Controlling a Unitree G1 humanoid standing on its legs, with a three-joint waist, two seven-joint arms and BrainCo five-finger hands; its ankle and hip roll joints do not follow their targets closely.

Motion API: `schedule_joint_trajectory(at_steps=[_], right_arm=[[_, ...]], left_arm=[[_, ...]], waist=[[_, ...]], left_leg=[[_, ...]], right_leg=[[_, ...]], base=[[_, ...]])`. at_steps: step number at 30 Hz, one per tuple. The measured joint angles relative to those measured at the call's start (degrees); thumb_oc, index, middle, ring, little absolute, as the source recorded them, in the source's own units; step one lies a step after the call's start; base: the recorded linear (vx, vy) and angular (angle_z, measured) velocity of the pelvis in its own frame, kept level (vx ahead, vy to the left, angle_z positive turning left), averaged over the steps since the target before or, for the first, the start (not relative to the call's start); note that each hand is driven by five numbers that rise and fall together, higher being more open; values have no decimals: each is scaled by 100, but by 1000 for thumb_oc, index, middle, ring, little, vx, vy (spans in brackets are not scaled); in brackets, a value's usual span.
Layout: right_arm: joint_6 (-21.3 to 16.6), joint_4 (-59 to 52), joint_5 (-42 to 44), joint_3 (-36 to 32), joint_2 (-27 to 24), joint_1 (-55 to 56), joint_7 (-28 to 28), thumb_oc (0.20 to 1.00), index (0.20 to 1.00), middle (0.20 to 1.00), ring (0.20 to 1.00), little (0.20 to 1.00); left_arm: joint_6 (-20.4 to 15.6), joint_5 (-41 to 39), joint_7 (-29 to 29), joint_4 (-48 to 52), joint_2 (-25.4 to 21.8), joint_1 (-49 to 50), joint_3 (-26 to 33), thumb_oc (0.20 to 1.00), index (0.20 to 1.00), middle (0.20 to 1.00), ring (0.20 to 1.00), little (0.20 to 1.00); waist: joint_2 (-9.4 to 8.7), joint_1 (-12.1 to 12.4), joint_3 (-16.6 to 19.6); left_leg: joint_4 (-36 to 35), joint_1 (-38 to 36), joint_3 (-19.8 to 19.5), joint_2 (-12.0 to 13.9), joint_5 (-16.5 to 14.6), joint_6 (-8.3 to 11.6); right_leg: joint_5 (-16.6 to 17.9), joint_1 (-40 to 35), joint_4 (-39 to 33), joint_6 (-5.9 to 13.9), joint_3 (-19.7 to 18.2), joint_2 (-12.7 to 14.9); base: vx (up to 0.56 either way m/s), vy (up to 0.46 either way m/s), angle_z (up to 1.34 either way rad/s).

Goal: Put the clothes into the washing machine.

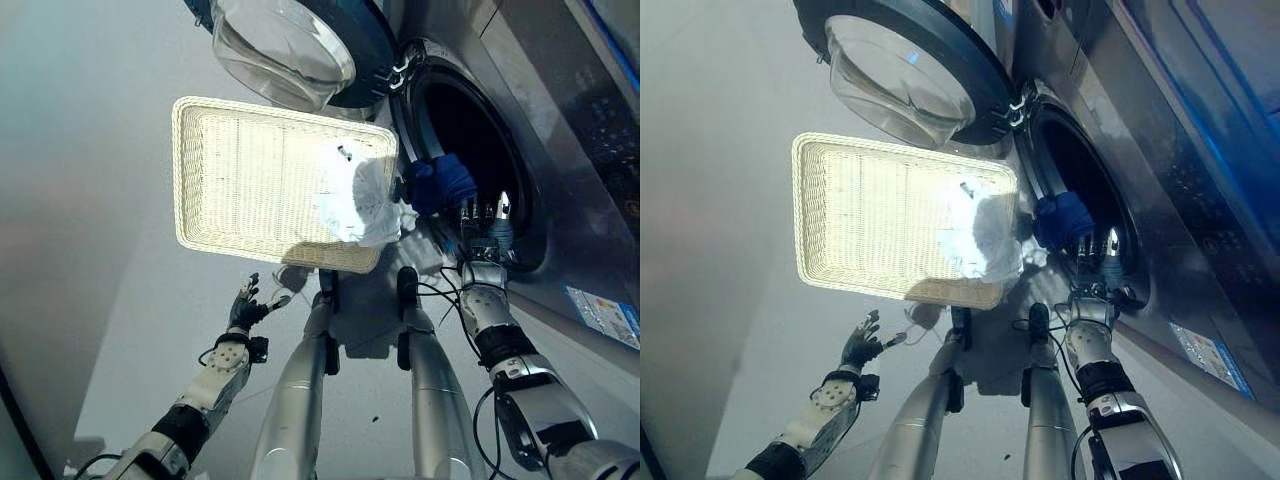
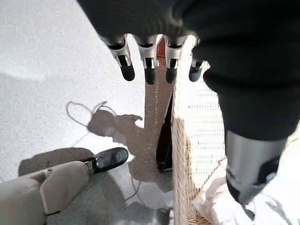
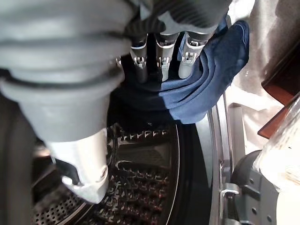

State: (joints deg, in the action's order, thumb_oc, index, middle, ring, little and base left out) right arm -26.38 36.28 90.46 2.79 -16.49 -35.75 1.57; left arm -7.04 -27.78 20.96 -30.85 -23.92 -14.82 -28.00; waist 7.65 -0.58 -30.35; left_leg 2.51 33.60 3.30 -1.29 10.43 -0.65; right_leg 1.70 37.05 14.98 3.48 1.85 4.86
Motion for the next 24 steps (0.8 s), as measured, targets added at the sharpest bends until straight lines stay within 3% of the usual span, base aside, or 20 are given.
schedule_joint_trajectory(at_steps=[3, 4, 5, 17, 23, 24], right_arm=[[-123, 2, -191, 8, 13, -20, 86, 1000, 1000, 1000, 1000, 1000], [-169, 3, -201, 8, 16, -34, 89, 542, 542, 542, 542, 542], [-203, 5, -201, 7, 24, -44, 89, 200, 200, 200, 200, 200], [-594, 133, 526, -284, 82, -379, -254, 200, 200, 200, 200, 200], [-594, 551, 821, -407, -8, -788, -295, 203, 203, 203, 203, 203], [-593, 600, 815, -413, -35, -866, -210, 501, 501, 501, 501, 501]], left_arm=[[0, -2, 0, -31, 33, -1, -4, 1000, 1000, 1000, 1000, 1000], [0, -2, 0, -51, 53, -1, -5, 1000, 1000, 1000, 1000, 1000], [-1, -2, -1, -67, 58, -2, -5, 1000, 1000, 1000, 1000, 1000], [-124, -50, -18, -345, 57, -2, -66, 1000, 1000, 1000, 1000, 1000], [-125, -54, -19, -336, 41, -9, -130, 1000, 1000, 1000, 1000, 1000], [-122, -55, -20, -337, 37, -10, -177, 1000, 1000, 1000, 1000, 1000]], waist=[[0, 13, 0], [0, 17, 0], [0, 17, 0], [3, 150, -1], [6, 165, -2], [6, 169, -2]], left_leg=[[-15, 0, 30, 5, 7, -1], [-18, -1, 36, 5, 11, -7], [-22, -1, 38, 5, 17, -14], [-182, -113, 116, 8, 71, -27], [-208, -108, 111, -4, 88, -38], [-208, -103, 110, -5, 90, -40]], right_leg=[[26, -4, -42, 1, -11, -5], [35, -10, -58, 3, -14, -5], [38, -12, -66, 4, -14, -4], [68, -49, -137, 27, -59, 12], [76, -29, -137, 44, -67, 37], [77, -25, -136, 46, -67, 38]], base=[[-2, 10, -1], [0, 0, 0], [0, 0, 0], [0, 0, 0], [2, -5, 0], [18, -36, 1]])
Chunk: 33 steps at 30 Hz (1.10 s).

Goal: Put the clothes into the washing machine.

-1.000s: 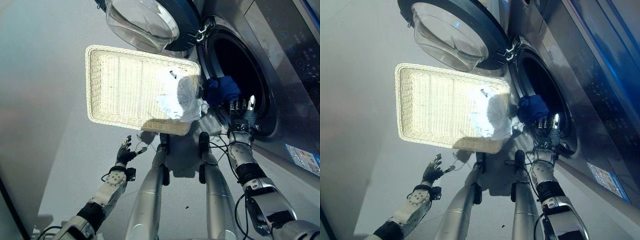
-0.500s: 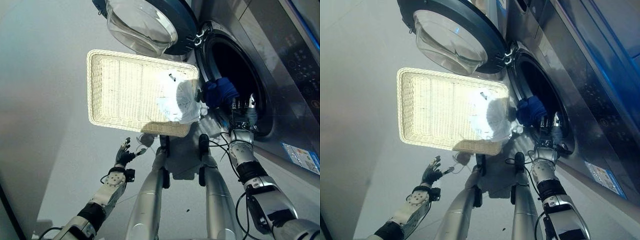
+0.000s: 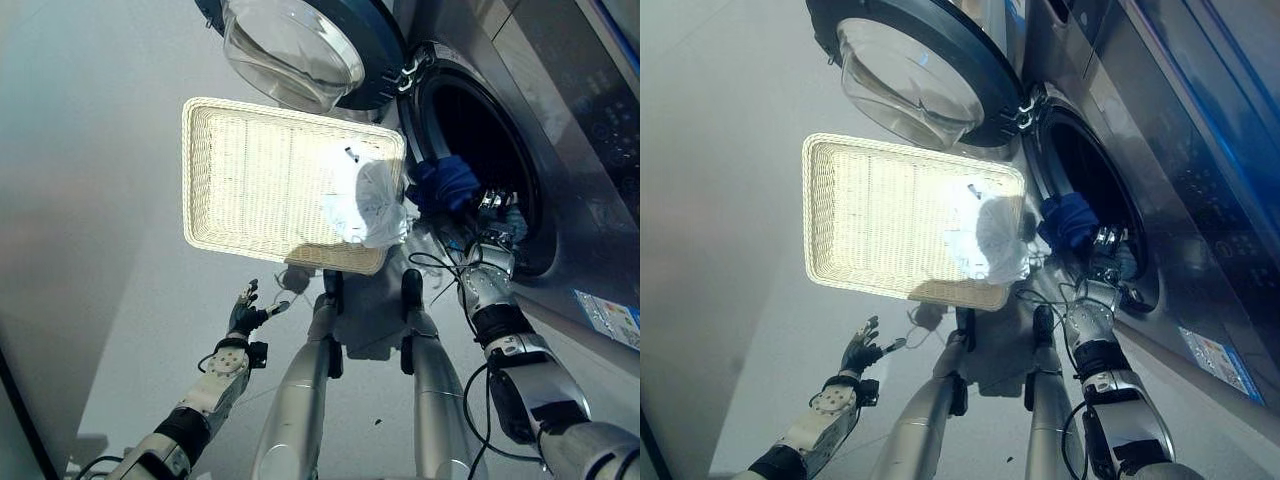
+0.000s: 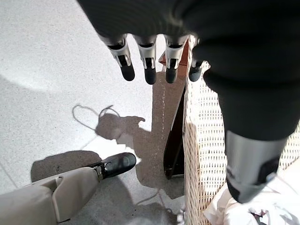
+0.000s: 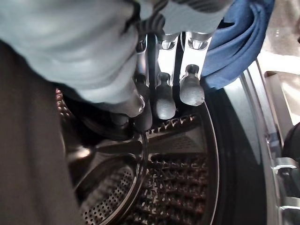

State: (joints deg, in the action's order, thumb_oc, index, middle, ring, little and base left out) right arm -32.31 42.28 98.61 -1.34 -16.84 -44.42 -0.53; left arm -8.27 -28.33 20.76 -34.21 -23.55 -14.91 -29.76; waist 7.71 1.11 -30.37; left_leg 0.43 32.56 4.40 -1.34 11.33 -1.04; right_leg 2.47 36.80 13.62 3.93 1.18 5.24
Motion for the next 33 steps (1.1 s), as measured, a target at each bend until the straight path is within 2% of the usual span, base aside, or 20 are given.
schedule_joint_trajectory(at_steps=[1, 2, 5, 9, 12, 15, 18, 20, 23, 25, 27, 30, 33], right_arm=[[1, 67, -20, -2, -17, -66, 45, 645, 645, 645, 645, 645], [9, 200, -59, -2, -84, -193, 133, 1000, 1000, 1000, 1000, 1000], [14, 484, -450, 1, -414, -526, 497, 1000, 1000, 1000, 1000, 1000], [-14, 711, -1131, 13, -719, -940, 1028, 1000, 1000, 1000, 1000, 1000], [-99, 725, -1398, 9, -675, -940, 1310, 1000, 1000, 1000, 1000, 1000], [-316, 529, -2035, 4, -621, -755, 1703, 1000, 1000, 1000, 1000, 1000], [-345, 122, -2390, 57, -508, -386, 1686, 1000, 1000, 1000, 1000, 1000], [-391, -655, -2907, 411, -218, 314, 1614, 1000, 1000, 1000, 1000, 1000], [-402, -997, -3424, 813, 123, 1305, 1594, 1000, 1000, 1000, 1000, 1000], [-420, -1077, -4055, 1274, 339, 2176, 1597, 1000, 1000, 1000, 1000, 1000], [-412, -1071, -4686, 1575, 336, 2849, 1573, 1000, 1000, 1000, 1000, 1000], [-408, -1069, -5218, 1627, 173, 3250, 1481, 1000, 1000, 1000, 1000, 1000], [-409, -1082, -5413, 1653, -35, 3239, 1397, 1000, 1000, 1000, 1000, 1000]], left_arm=[[5, -1, -2, -1, 0, 0, -23, 1000, 1000, 1000, 1000, 1000], [9, -2, -9, 3, -2, -4, -58, 1000, 1000, 1000, 1000, 1000], [16, -49, -86, 41, -21, -37, -125, 1000, 1000, 1000, 1000, 1000], [29, -184, -108, 80, -61, -40, -134, 1000, 1000, 1000, 1000, 1000], [28, -184, -109, 122, -67, -39, -134, 1000, 1000, 1000, 1000, 1000], [20, -183, -109, 136, -60, -31, -160, 1000, 1000, 1000, 1000, 1000], [14, -180, -107, 141, -55, -24, -153, 1000, 1000, 1000, 1000, 1000], [7, -171, -29, 250, 12, 59, -89, 1000, 1000, 1000, 1000, 1000], [-23, -161, 51, 408, 143, 181, -28, 1000, 1000, 1000, 1000, 1000], [-113, -100, 134, 420, 261, 336, 29, 1000, 1000, 1000, 1000, 1000], [-153, 62, 156, 333, 419, 411, 153, 1000, 1000, 1000, 1000, 1000], [-338, 64, 167, 209, 528, 449, 279, 1000, 1000, 1000, 1000, 1000], [-442, 64, 168, 35, 588, 448, 303, 1000, 1000, 1000, 1000, 1000]], waist=[[0, 3, 0], [2, 17, 0], [14, 171, -6], [18, 183, -7], [34, 191, -10], [46, 190, -14], [46, 179, -14], [41, 123, -12], [36, 93, -12], [29, -89, -11], [24, -241, -13], [-4, -459, -11], [-38, -487, -12]], left_leg=[[0, 2, -4, 0, 1, 1], [-1, 6, -4, -1, 3, 4], [-12, 26, -7, -10, 20, 19], [-45, 49, -9, -26, 46, 7], [-49, 92, -6, -27, 53, 7], [-58, 153, -5, -42, 106, -10], [-78, 170, -2, -44, 108, 3], [-98, 211, 14, -49, 90, 33], [-111, 232, 38, -48, 84, 35], [-113, 267, 35, -63, 50, 45], [-111, 285, 68, -77, 21, 49], [-107, 285, 170, -56, -19, 48], [-105, 286, 210, -33, -29, 61]], right_leg=[[0, 2, 1, 1, 0, 1], [1, 9, 3, 1, 0, 2], [1, 56, 31, -2, -8, 0], [-4, 116, 67, -1, -7, 8], [-4, 163, 78, -3, -7, 9], [-21, 260, 126, -12, -8, 8], [-59, 323, 193, -24, -11, 8], [-128, 445, 270, -34, -27, 7], [-138, 493, 311, -40, -90, -8], [-138, 548, 309, -37, -129, -7], [-125, 600, 303, -18, -218, -11], [-107, 617, 222, 24, -303, -47], [-32, 666, 177, 8, -358, -82]], base=[[22, -42, 0], [21, -34, -1], [9, -17, -2], [0, 0, 0], [0, 0, 0], [0, 0, 0], [-24, 45, 0], [-10, 31, -1], [-21, 54, -10], [-9, 78, -13], [-25, 58, -15], [-26, 32, -15], [-21, -5, -20]])
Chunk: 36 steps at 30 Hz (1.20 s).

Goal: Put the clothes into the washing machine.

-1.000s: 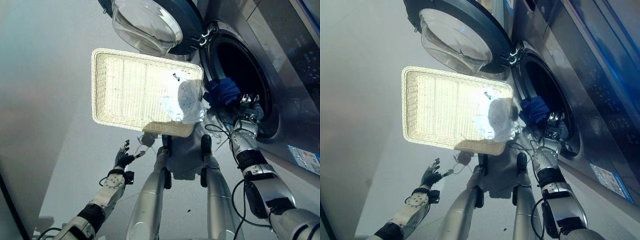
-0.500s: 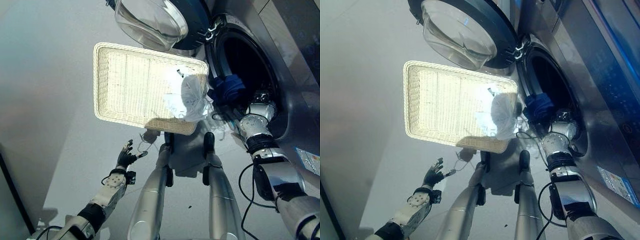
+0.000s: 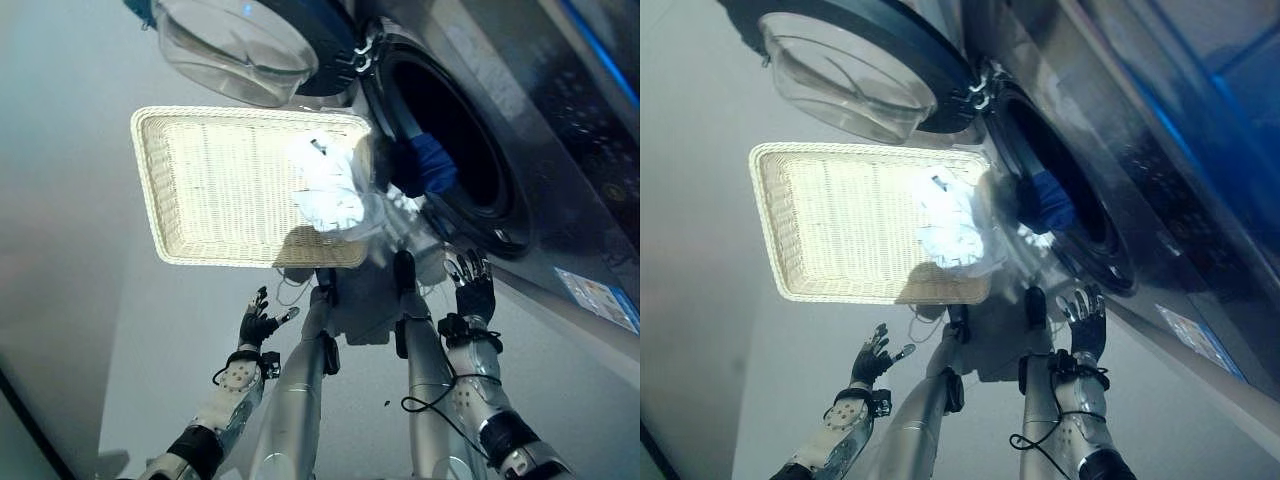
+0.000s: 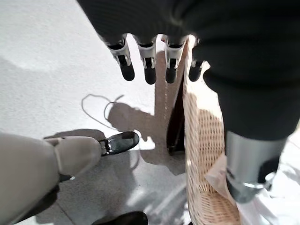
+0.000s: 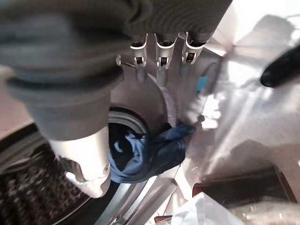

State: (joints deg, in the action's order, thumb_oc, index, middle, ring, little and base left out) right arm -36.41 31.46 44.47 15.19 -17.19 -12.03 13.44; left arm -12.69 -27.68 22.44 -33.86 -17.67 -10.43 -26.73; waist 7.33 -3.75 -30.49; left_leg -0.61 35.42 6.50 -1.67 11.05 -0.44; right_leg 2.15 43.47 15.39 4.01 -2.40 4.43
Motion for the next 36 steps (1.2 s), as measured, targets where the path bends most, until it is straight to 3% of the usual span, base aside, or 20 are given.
schedule_joint_trajectory(at_steps=[7, 13, 14, 17, 19, 22, 27, 32, 36], right_arm=[[85, 53, 371, -7, -6, -12, 82, 1000, 1000, 1000, 1000, 1000], [1182, 1379, 1212, -43, 310, -698, 154, 1000, 1000, 1000, 1000, 1000], [1182, 1379, 1212, -43, 310, -698, 154, 1000, 1000, 1000, 1000, 1000], [1736, 2309, 1392, -213, 373, -1376, 126, 1000, 1000, 1000, 1000, 1000], [1907, 2546, 1490, -293, 360, -1627, 128, 1000, 1000, 1000, 1000, 1000], [2206, 3225, 1694, -627, 145, -2327, 71, 1000, 1000, 1000, 1000, 1000], [2435, 3553, 1872, -1008, -303, -3187, 59, 1000, 1000, 1000, 1000, 1000], [2451, 3609, 1743, -1010, -381, -3782, 167, 1000, 1000, 1000, 1000, 1000], [2428, 3652, 1568, -1016, -394, -4045, 320, 1000, 1000, 1000, 1000, 1000]], left_arm=[[-19, -1, 13, -224, 74, 0, -26, 1000, 1000, 1000, 1000, 1000], [-11, -6, 45, -600, 67, -65, -75, 1000, 1000, 1000, 1000, 1000], [-11, -6, 45, -600, 67, -65, -75, 1000, 1000, 1000, 1000, 1000], [-12, -7, 60, -699, 71, -167, -173, 1000, 1000, 1000, 1000, 1000], [-17, -8, 69, -698, 60, -208, -174, 1000, 1000, 1000, 1000, 1000], [14, -12, 109, -727, 20, -472, -294, 1000, 1000, 1000, 1000, 1000], [111, -59, 182, -444, -122, -606, -544, 1000, 1000, 1000, 1000, 1000], [214, -75, 247, -147, -187, -666, -593, 1000, 1000, 1000, 1000, 1000], [216, -238, 262, 237, -282, -778, -685, 1000, 1000, 1000, 1000, 1000]], waist=[[0, -18, 0], [0, 26, 2], [0, 26, 2], [11, 187, 9], [19, 211, 13], [66, 480, 16], [129, 931, 14], [130, 1062, 15], [132, 1132, 16]], left_leg=[[4, -2, -3, 38, -19, 29], [31, -4, -4, 43, -7, 15], [31, -4, -4, 43, -7, 15], [170, 114, -64, 68, -25, 58], [227, 233, -123, 61, -44, 83], [582, 779, -362, 60, -39, 184], [998, 1459, -655, 75, -61, 342], [1259, 1931, -878, 200, -94, 516], [1535, 2322, -1017, 229, -136, 635]], right_leg=[[55, -30, -66, -28, -1, -39], [103, -51, -85, -57, 4, -36], [103, -51, -85, -57, 4, -36], [50, 67, 72, -58, 87, -13], [-4, 192, 203, -88, 161, 3], [-201, 727, 748, -210, 336, 46], [-476, 1422, 1474, -432, 599, 61], [-626, 1832, 1758, -677, 830, 32], [-720, 2124, 1979, -759, 958, 23]], base=[[-5, -8, -4], [7, -38, 0], [12, -113, 1], [10, -119, 5], [23, -70, 17], [61, -178, 34], [30, -112, 29], [30, -102, 14], [15, -74, 10]])
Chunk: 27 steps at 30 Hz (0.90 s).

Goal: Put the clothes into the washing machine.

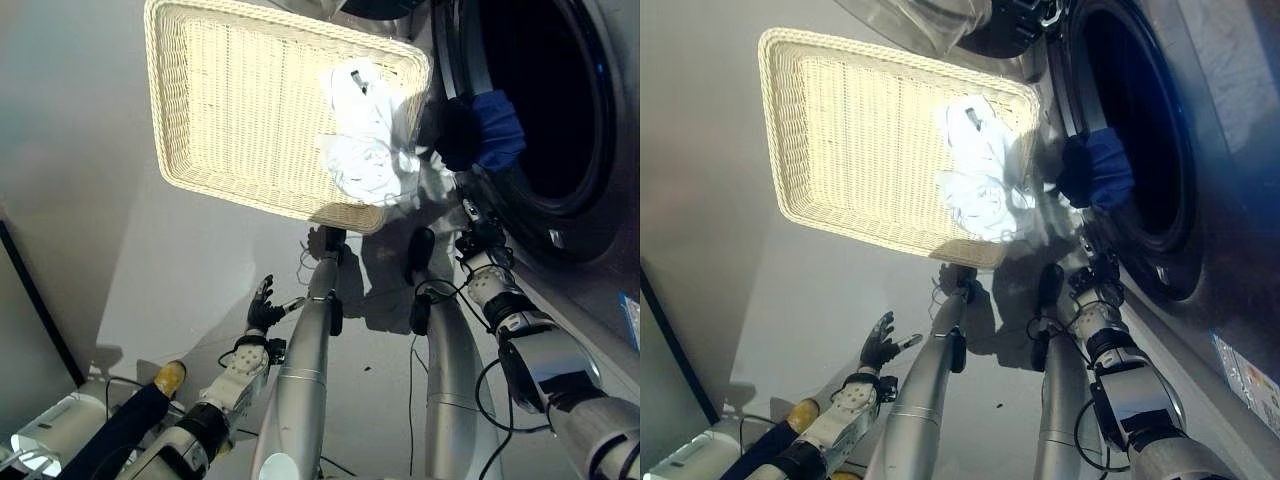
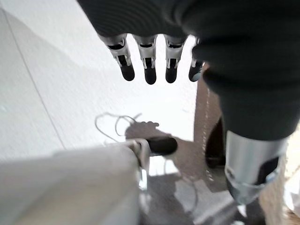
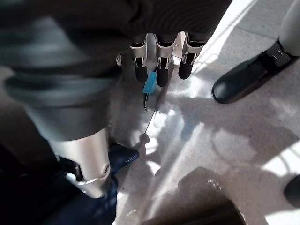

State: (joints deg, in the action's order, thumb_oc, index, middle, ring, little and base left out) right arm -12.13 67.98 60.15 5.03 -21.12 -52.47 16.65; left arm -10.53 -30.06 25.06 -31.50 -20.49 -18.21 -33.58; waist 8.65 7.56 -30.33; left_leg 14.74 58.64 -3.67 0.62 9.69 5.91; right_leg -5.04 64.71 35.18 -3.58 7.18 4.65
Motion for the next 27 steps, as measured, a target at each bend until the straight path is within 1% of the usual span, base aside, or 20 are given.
schedule_joint_trajectory(at_steps=[5, 8, 10, 14, 17, 21, 25, 27], right_arm=[[-51, 94, -114, 7, -57, -248, 146, 1000, 1000, 1000, 1000, 1000], [-203, 57, -298, 9, -107, -448, 143, 1000, 1000, 1000, 1000, 1000], [-322, -60, -449, 39, -252, -765, 126, 1000, 1000, 1000, 1000, 1000], [-524, -330, -448, 39, -365, -932, 24, 1000, 1000, 1000, 1000, 1000], [-732, -512, -418, 42, -397, -923, -214, 1000, 1000, 1000, 1000, 1000], [-1120, -917, 149, 37, -380, -905, -766, 1000, 1000, 1000, 1000, 1000], [-1350, -1419, 657, 37, -253, -891, -1117, 1000, 1000, 1000, 1000, 1000], [-1416, -1610, 881, 27, -190, -886, -1206, 1000, 1000, 1000, 1000, 1000]], left_arm=[[6, -30, 35, 194, -88, -100, -24, 1000, 1000, 1000, 1000, 1000], [19, -65, 80, 285, -223, -100, -32, 1000, 1000, 1000, 1000, 1000], [22, -117, 98, 375, -328, -109, -52, 1000, 1000, 1000, 1000, 1000], [93, -228, 98, 447, -363, -107, -13, 1000, 1000, 1000, 1000, 1000], [111, -239, 93, 587, -426, -104, -6, 1000, 1000, 1000, 1000, 1000], [110, -271, 89, 632, -506, -101, 20, 1000, 1000, 1000, 1000, 1000], [107, -277, 57, 641, -511, -73, 65, 1000, 1000, 1000, 1000, 1000], [107, -277, 6, 653, -508, -45, 85, 1000, 1000, 1000, 1000, 1000]], waist=[[1, 113, 0], [1, 179, 0], [1, 270, 0], [1, 287, 0], [1, 286, 0], [1, 292, 0], [1, 286, 0], [1, 283, 0]], left_leg=[[250, 287, -123, -28, -44, 54], [307, 401, -188, -68, -79, 44], [363, 539, -193, -84, -87, 52], [420, 650, -242, -116, -90, 55], [423, 665, -254, -139, -88, 36], [405, 670, -255, -140, -86, 23], [348, 622, -251, -139, -68, 32], [289, 528, -244, -137, -55, 33]], right_leg=[[-67, 194, 172, -33, 106, 43], [-122, 300, 258, -50, 152, 89], [-122, 437, 316, -52, 154, 107], [-129, 504, 338, -41, 191, 138], [-138, 501, 332, -24, 198, 163], [-137, 499, 300, -22, 208, 168], [-135, 468, 263, -23, 212, 166], [-122, 390, 224, -42, 213, 167]], base=[[12, -30, 8], [0, -10, 11], [1, 2, 2], [-1, 4, 4], [-2, 6, 1], [-16, 10, 0], [-30, 41, 0], [-18, 54, 0]])
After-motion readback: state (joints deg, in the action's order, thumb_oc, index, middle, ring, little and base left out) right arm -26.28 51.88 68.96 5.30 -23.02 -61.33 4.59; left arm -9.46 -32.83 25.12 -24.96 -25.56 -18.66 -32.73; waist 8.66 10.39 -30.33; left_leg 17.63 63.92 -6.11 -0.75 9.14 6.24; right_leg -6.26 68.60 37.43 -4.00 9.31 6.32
